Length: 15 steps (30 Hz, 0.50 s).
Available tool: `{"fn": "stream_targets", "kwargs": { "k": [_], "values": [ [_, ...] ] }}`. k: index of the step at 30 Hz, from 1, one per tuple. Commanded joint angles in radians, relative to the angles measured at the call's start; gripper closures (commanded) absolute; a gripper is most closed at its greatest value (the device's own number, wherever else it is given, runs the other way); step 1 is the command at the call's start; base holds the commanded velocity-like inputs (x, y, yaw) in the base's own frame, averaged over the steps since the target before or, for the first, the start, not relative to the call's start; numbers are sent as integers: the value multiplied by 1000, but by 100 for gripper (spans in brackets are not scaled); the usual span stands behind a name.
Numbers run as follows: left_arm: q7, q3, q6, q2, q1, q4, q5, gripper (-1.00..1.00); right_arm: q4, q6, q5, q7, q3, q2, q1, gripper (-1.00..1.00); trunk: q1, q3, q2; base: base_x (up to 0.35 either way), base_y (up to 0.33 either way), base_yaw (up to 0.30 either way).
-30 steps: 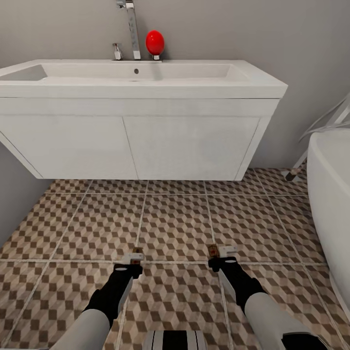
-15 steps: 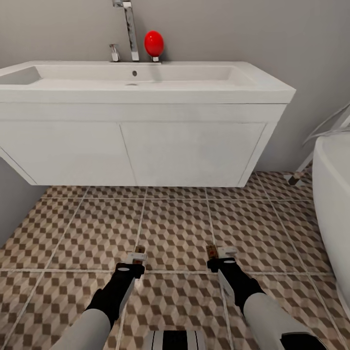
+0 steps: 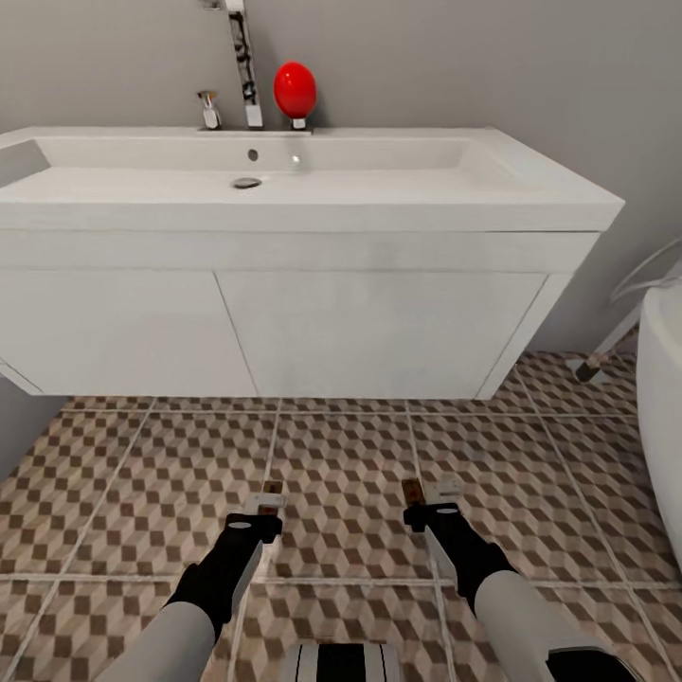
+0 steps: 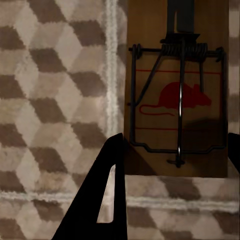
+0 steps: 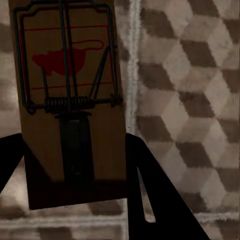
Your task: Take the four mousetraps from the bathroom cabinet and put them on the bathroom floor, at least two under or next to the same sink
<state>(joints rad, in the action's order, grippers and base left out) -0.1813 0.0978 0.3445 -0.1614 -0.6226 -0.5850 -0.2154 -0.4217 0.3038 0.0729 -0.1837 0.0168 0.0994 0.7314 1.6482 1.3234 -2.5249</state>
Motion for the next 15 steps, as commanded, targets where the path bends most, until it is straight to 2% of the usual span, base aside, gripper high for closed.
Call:
{"fn": "stream_targets", "kwargs": {
  "k": [1,8,15],
  "values": [
    [2,5,5,-1,0,-2,-11,100,-2,8,5,-5,2,0,0,100,0,1,0,321,0,0],
    [2,6,5,-1,0,-4,-9,100,-2,8,5,-5,1,-2,0,100,0,1,0,273,0,0],
    [1,6,6,-2,0,-5,-9,100,-2,7,7,-5,1,-3,0,100,0,1,0,58,0,0]
  ]
}}
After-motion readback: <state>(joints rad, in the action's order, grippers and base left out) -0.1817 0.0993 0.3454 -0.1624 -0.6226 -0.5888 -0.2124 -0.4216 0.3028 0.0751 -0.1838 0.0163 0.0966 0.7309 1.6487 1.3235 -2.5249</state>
